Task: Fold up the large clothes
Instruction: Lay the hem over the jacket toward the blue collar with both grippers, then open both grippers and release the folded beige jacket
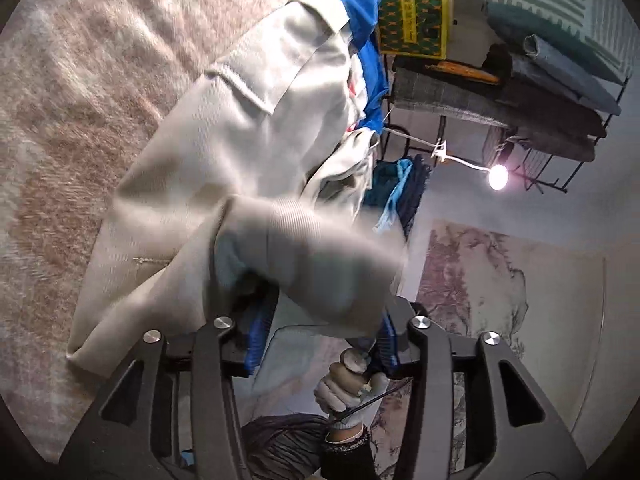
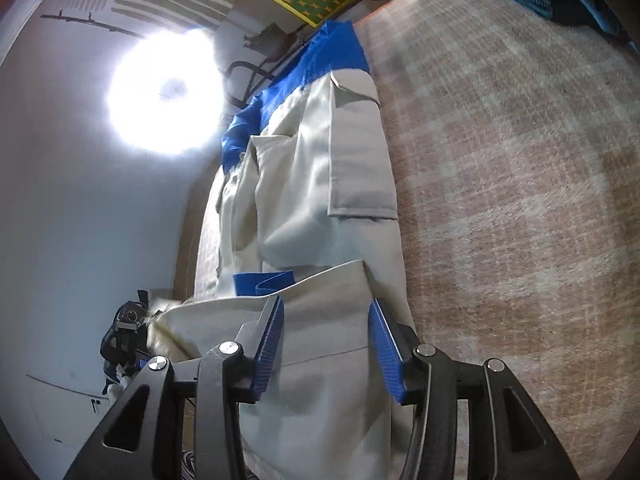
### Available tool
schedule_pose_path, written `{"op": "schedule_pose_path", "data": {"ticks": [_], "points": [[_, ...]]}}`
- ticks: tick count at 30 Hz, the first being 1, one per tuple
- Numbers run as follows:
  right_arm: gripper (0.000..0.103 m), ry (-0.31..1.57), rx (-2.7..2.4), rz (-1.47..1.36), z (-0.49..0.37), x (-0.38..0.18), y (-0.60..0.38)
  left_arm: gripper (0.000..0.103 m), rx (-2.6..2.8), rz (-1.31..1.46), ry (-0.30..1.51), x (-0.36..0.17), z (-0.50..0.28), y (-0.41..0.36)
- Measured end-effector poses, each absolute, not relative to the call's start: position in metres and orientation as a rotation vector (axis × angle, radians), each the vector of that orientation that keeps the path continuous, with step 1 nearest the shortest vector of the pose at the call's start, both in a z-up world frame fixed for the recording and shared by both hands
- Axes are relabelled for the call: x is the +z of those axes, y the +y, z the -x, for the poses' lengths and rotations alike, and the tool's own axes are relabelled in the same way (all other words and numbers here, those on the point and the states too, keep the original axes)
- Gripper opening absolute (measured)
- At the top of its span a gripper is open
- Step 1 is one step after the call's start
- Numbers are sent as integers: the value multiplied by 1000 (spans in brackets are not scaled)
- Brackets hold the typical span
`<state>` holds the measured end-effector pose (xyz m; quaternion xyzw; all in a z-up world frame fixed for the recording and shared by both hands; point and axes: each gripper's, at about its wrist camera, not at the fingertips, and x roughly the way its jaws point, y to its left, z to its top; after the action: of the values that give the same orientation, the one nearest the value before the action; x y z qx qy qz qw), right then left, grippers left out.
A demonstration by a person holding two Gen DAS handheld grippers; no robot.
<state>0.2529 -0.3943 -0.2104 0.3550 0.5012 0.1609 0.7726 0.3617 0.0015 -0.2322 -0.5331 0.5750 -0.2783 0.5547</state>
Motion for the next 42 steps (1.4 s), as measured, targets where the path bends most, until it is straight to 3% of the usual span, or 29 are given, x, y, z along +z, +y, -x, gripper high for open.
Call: {"op": "schedule_pose_path", "data": {"ticks": [1,2,5,9,15,24,26,28,31,33,35,39,42], "points": [[48,1073,357,-766,-251,-207,-395,63,-647,1253,1318,-225,-362,11],[50,1062,367,-762,-247,-203,-397,66,-635,1254,1290,-220,-362,19],[56,1043,390,-724,-233,-193,-399,66,-606,1162,1201,-195,-363,42],[61,1067,420,-651,-221,-194,-390,66,-565,802,1137,-166,-360,44],[61,1125,423,-604,-221,-213,-376,66,-587,634,1241,-196,-360,22],[61,1126,429,-608,-233,-223,-373,66,-649,594,1301,-228,-366,-8],[61,1128,427,-602,-234,-223,-372,61,-656,582,1294,-226,-364,-11],[60,1126,427,-592,-234,-222,-371,39,-666,590,1295,-226,-363,-14],[40,1117,422,-559,-231,-216,-366,20,-648,568,1282,-222,-359,-15],[23,1103,401,-505,-232,-209,-358,14,-635,592,1273,-218,-354,-14],[15,1067,394,-473,-228,-196,-353,11,-625,614,1249,-206,-345,-12],[10,983,383,-359,-222,-167,-335,10,-592,618,1214,-195,-333,-1],[8,994,309,-217,-238,-173,-316,11,-529,627,1270,-226,-346,-4]]}}
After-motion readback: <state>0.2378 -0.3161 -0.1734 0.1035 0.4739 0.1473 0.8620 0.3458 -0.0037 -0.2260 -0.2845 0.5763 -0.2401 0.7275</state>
